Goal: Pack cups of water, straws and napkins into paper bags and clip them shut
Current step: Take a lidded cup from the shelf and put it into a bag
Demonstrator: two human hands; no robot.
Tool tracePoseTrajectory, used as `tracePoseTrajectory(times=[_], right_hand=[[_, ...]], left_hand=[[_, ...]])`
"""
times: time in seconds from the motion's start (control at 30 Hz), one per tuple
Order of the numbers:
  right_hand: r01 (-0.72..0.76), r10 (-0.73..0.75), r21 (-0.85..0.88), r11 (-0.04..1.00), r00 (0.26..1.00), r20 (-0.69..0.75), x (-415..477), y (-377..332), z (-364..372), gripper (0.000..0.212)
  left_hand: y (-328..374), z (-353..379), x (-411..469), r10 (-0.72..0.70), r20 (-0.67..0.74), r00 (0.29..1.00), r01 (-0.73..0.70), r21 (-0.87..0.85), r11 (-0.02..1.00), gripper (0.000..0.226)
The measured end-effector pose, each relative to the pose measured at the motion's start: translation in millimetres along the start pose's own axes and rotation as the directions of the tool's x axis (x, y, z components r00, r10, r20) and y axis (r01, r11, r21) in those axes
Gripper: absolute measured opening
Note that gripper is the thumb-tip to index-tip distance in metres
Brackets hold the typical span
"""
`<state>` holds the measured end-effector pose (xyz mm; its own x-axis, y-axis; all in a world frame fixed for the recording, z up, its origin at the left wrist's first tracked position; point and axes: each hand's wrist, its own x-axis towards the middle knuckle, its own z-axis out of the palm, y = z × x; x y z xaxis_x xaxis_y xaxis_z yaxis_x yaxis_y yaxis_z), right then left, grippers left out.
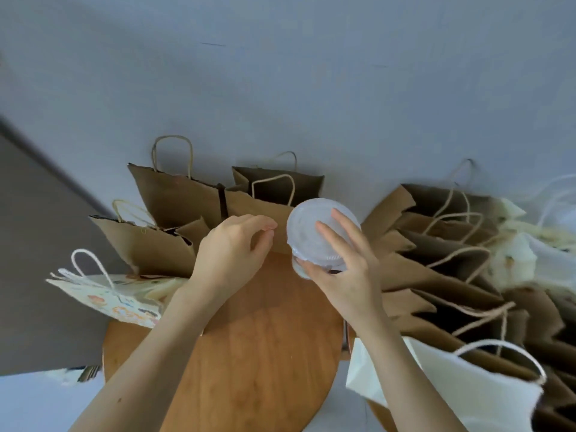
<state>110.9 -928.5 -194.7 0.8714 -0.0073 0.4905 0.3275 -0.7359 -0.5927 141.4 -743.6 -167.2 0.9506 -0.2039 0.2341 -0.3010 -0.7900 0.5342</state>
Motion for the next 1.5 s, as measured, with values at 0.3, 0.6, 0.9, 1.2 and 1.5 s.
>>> tracePoseTrajectory(times=[0.3,0.6,0.9,1.2,1.5], right_hand=[[0.029,-0.022,0.082,0.996,0.996,-0.087,79,38,9,0.049],[0.023,-0.009,0.113,0.993,0.991,-0.130,129,62,37,0.046],[-0.024,0.034,0.136,0.990,0.997,-0.074,123,78,61,0.047],[-0.006,0.011,0.117,0.993,0.999,-0.039,114,93,83,0.047],[-0.077,0.035,0.251,0.965,0.985,0.166,105,98,108,0.045]], left_hand=[[-25,10,81,-0.105,-0.092,0.990,0.107,0.015,0.994,0.019],[-75,43,132,-0.055,0.065,0.996,0.051,0.060,0.997,0.021],[-101,77,147,-0.093,0.374,0.923,0.012,0.212,0.977,0.044],[-115,89,155,-0.157,0.520,0.839,-0.070,0.390,0.918,0.085],[-119,88,156,-0.157,0.574,0.804,-0.017,0.286,0.958,0.122]])
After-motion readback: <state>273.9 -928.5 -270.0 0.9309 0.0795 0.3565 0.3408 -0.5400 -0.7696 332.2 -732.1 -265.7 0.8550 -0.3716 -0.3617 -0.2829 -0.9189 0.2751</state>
